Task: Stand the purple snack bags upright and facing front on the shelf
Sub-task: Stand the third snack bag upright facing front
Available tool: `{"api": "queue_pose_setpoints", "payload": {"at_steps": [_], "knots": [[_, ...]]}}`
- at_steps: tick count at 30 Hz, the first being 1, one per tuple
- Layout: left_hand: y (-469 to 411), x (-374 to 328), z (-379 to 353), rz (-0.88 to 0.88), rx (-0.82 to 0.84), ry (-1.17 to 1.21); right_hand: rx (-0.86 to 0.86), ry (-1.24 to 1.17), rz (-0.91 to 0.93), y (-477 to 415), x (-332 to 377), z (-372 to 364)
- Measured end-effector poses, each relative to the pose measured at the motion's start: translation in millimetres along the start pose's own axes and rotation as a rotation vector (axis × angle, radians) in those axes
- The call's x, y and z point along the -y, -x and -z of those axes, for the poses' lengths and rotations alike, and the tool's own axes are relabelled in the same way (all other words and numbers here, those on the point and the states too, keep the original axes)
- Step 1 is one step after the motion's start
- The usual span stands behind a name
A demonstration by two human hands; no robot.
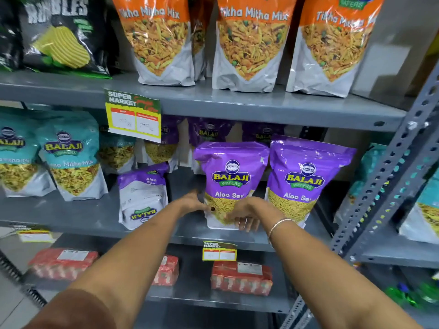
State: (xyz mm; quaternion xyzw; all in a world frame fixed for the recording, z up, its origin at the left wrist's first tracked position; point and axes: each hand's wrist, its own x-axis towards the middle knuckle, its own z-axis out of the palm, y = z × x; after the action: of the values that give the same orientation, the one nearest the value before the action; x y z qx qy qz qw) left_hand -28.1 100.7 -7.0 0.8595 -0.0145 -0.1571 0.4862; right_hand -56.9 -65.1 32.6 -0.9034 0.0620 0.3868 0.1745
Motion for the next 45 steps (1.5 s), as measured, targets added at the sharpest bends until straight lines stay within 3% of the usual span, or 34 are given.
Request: {"api": "queue_pose_setpoints", "payload": {"at_steps": [5,8,13,15,17,19,23,30,38,45], "knots": [[-13,18,58,-0.027,-0.242,-0.047,0.093,0.113,0.034,-11,72,-20],[-13,42,103,-0.021,-0.359,-0.094,-0.042,0.071,0.137,-28,127,-33],[-23,107,178,0.179,-0.444,-0.224,-0.309,-0.153,0.231,-50,196,-37],[-24,128,195,0.225,-0.382,-0.014,-0.365,-0.299,0.221,-66,208,-40],[-20,138,200,0.365,-0.196,0.287,-0.35,-0.496,0.211,-84,214,-47],[-19,141,203,0.488,0.042,0.411,-0.287,-0.657,0.187,-103,217,-51],[-34,150,209,0.487,0.153,0.54,-0.238,-0.802,0.158,-123,221,-50],[-53,145,224,0.32,0.056,0.56,-0.187,-0.943,0.265,-110,225,-30],[-68,116,213,-0.104,-0.196,0.377,-0.436,-1.014,0.31,-126,224,-17],[-76,121,196,-0.194,-0.366,0.333,-0.645,-0.653,0.253,-153,226,-11]]}}
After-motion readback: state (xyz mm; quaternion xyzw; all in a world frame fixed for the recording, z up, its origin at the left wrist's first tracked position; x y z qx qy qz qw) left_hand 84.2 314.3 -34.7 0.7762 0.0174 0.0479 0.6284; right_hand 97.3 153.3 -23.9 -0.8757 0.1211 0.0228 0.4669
